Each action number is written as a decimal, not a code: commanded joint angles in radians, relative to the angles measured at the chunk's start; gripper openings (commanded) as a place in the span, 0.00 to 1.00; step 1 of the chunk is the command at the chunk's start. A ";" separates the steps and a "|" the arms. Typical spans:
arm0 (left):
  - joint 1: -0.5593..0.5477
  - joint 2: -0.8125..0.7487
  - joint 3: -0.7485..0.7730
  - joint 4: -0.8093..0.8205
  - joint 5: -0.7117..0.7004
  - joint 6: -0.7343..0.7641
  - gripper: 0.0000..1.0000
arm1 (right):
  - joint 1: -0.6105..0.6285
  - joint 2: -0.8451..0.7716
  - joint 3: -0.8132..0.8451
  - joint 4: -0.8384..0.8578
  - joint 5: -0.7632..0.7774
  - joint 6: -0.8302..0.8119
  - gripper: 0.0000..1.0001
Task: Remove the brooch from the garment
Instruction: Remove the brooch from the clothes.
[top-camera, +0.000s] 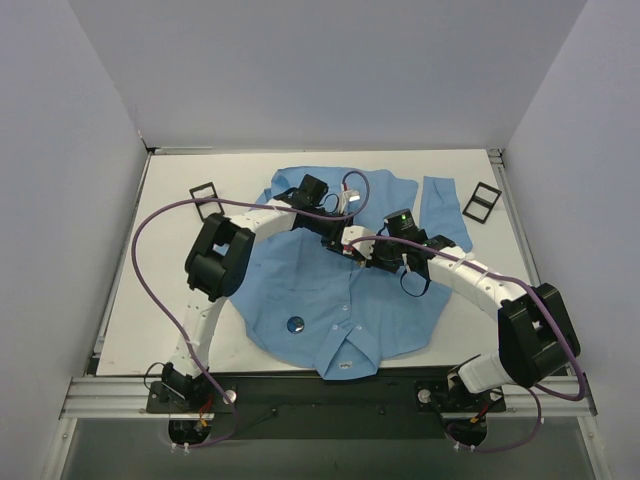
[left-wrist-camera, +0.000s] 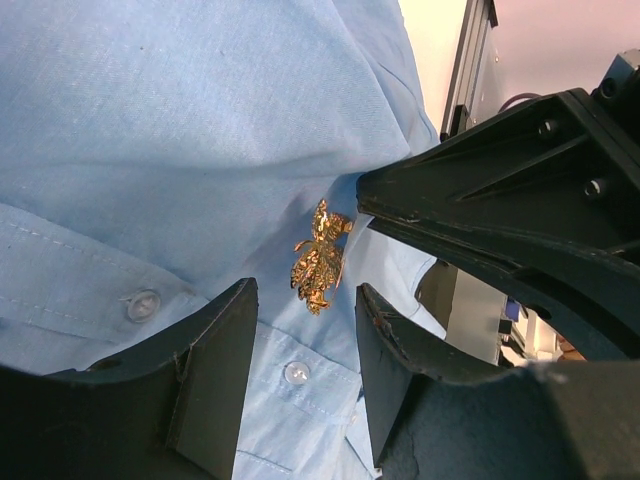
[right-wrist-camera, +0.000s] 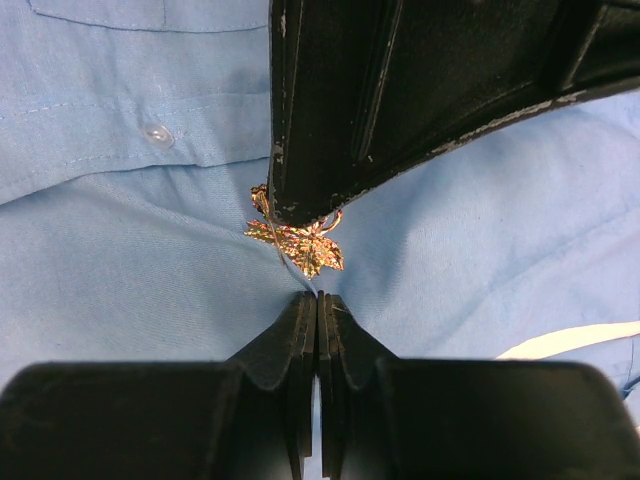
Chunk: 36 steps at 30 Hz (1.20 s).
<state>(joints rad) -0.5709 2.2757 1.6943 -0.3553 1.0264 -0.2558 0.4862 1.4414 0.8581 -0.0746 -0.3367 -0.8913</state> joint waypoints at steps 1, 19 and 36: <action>-0.010 0.007 0.053 0.006 0.046 -0.005 0.54 | 0.008 -0.047 -0.002 0.016 0.005 -0.003 0.00; -0.012 0.024 0.065 0.045 0.070 -0.043 0.37 | 0.009 -0.045 -0.005 0.013 -0.001 -0.005 0.00; -0.012 0.034 0.071 0.072 0.083 -0.066 0.00 | 0.009 -0.049 -0.007 0.013 0.001 -0.006 0.00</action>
<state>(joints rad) -0.5812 2.3062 1.7195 -0.3183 1.0817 -0.3256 0.4873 1.4307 0.8505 -0.0711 -0.3367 -0.8917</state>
